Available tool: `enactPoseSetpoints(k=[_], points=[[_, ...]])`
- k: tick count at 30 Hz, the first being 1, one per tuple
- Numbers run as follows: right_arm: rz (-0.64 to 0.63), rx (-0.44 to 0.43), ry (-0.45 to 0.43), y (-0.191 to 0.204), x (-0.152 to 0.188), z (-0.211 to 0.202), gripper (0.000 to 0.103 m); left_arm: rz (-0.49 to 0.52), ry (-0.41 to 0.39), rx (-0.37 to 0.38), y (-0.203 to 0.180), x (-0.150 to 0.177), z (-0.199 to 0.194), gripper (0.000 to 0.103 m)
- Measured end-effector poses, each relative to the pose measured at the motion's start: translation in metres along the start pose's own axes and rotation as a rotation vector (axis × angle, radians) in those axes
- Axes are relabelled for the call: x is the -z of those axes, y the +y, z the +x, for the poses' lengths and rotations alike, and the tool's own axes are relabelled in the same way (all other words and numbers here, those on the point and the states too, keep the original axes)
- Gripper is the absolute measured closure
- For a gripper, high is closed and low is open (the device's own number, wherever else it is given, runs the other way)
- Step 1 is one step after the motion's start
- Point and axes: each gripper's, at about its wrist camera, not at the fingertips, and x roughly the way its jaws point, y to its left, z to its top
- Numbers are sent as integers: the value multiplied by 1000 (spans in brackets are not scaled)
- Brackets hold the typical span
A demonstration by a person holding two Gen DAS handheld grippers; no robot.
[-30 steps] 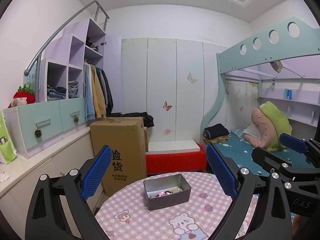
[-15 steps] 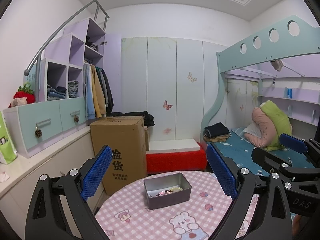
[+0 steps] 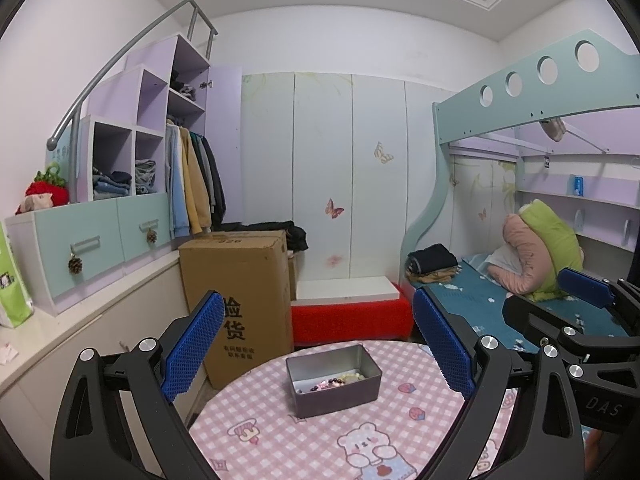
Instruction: Organize jewelry
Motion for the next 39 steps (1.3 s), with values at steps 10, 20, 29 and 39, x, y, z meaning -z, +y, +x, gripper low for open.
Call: enactPoseSetpoints(k=[10, 20, 29, 39], points=[[0, 3, 1, 1, 2, 0, 19, 1, -1, 0, 0, 1, 1, 11], [2, -5, 6, 1, 3, 1, 19, -14, 21, 6, 4, 3, 5, 11], [8, -10, 19, 5, 6, 7, 19, -7, 21, -2, 4, 5, 7, 11], [18, -11, 26, 6, 6, 8, 19, -27, 22, 29, 6, 7, 9, 11]])
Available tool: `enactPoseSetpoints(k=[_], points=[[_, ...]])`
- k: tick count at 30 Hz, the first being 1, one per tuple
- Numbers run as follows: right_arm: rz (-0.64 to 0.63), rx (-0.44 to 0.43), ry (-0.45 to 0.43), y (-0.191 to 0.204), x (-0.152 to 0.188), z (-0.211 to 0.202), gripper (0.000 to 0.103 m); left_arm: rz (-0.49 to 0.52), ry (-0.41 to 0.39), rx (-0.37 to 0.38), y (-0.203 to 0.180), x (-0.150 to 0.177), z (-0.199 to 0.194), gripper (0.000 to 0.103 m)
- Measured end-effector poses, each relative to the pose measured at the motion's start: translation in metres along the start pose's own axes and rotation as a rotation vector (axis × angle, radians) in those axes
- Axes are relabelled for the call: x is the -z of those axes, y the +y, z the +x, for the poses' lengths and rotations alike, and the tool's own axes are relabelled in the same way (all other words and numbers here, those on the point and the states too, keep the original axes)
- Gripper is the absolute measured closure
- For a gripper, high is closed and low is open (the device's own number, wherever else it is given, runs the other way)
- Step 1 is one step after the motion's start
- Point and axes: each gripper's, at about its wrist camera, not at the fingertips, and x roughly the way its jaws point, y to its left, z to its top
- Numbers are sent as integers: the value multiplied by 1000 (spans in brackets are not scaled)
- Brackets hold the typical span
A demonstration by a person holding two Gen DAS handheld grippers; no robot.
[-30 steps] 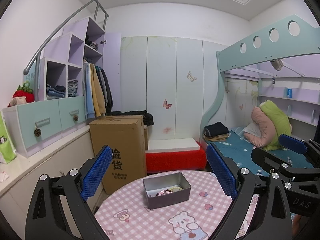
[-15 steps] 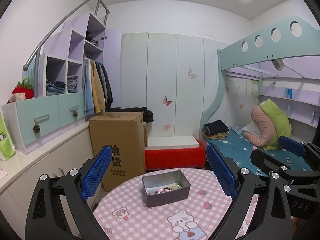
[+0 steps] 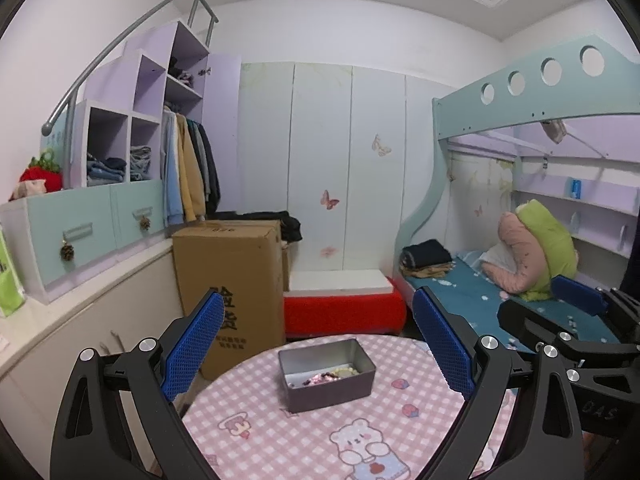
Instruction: Organize jewelry
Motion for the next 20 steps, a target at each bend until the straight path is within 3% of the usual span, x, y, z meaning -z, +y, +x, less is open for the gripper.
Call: enactPoseSetpoints(k=[7, 20], points=[[1, 3, 6, 1, 0, 2, 19, 9, -22, -14, -2, 2, -2, 11], [3, 5, 16, 0, 0, 6, 19, 7, 9, -17, -6, 3, 4, 11]])
